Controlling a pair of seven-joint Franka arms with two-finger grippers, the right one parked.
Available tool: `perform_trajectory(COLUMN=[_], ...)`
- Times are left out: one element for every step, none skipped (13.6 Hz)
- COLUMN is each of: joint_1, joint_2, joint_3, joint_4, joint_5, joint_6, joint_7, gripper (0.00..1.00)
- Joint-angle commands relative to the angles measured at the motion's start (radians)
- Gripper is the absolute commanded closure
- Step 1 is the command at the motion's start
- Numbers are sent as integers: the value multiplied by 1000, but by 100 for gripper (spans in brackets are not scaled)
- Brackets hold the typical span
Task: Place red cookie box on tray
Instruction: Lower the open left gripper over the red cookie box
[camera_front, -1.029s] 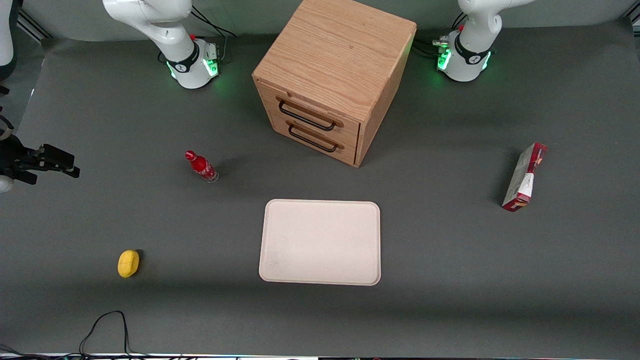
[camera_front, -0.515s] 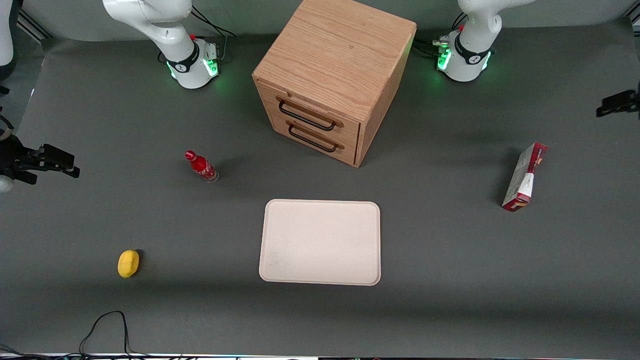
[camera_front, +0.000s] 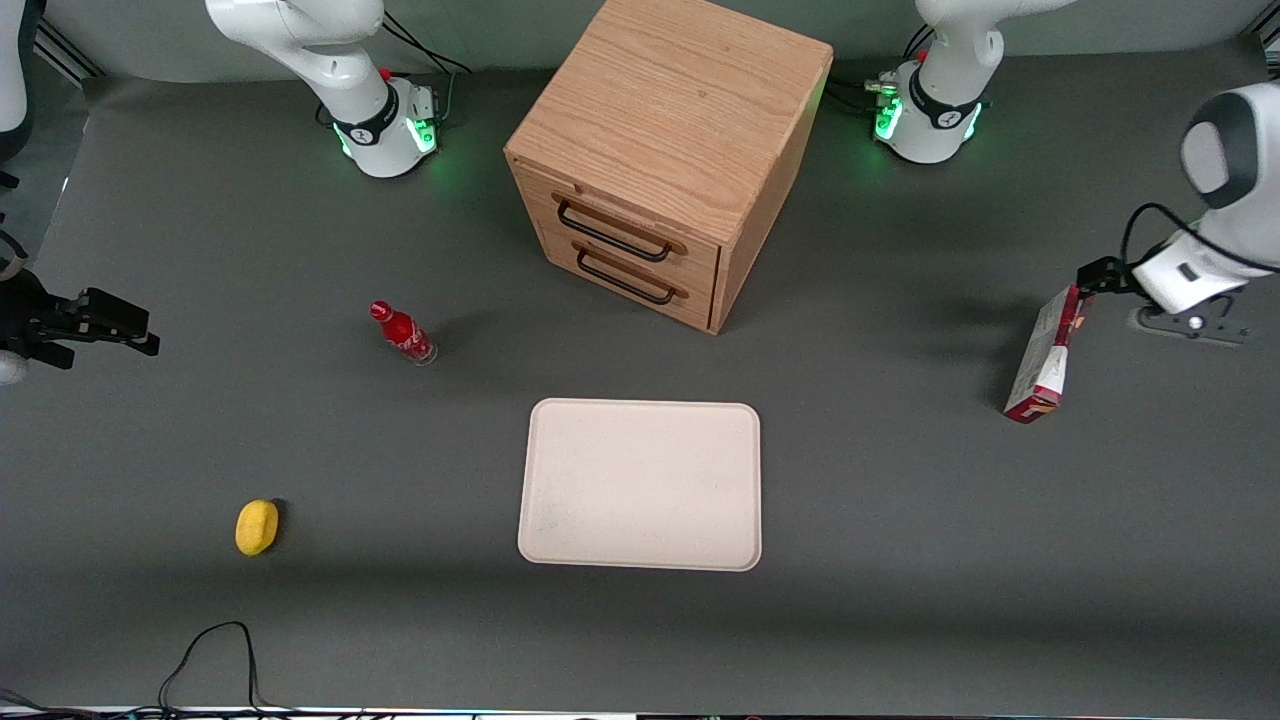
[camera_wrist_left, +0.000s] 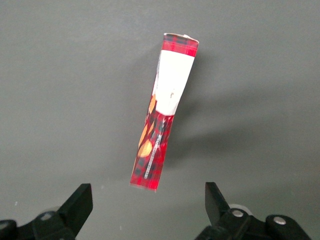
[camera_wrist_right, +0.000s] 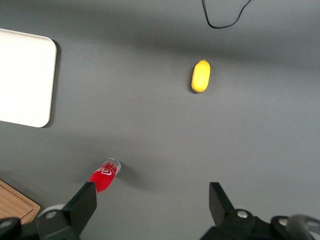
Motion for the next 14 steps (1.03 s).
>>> perform_trajectory(joint_1=[-11, -9, -9, -6, -2, 0, 0, 0, -2, -2, -2, -2, 0, -2], joint_2=[27, 67, 102, 139, 170, 187, 196, 202, 204, 207, 208, 208, 210, 210], joint_3=[10, 8, 8, 10, 10, 11, 11, 11, 11, 11, 11, 11, 11, 11], joint_4=[-86, -94, -103, -108, -108, -108, -108, -108, -108, -108, -108, -108, -108, -108], joint_5=[21, 21, 21, 21, 21, 21, 21, 21, 21, 21, 21, 21, 21, 21], joint_6=[155, 205, 260, 319, 354, 370, 381, 388, 390, 390, 390, 390, 390, 390], joint_7=[65, 71, 81, 102, 123, 128, 128, 128, 128, 128, 128, 128, 130, 130], gripper=[0, 0, 0, 0, 0, 0, 0, 1, 1, 1, 2, 2, 11, 44])
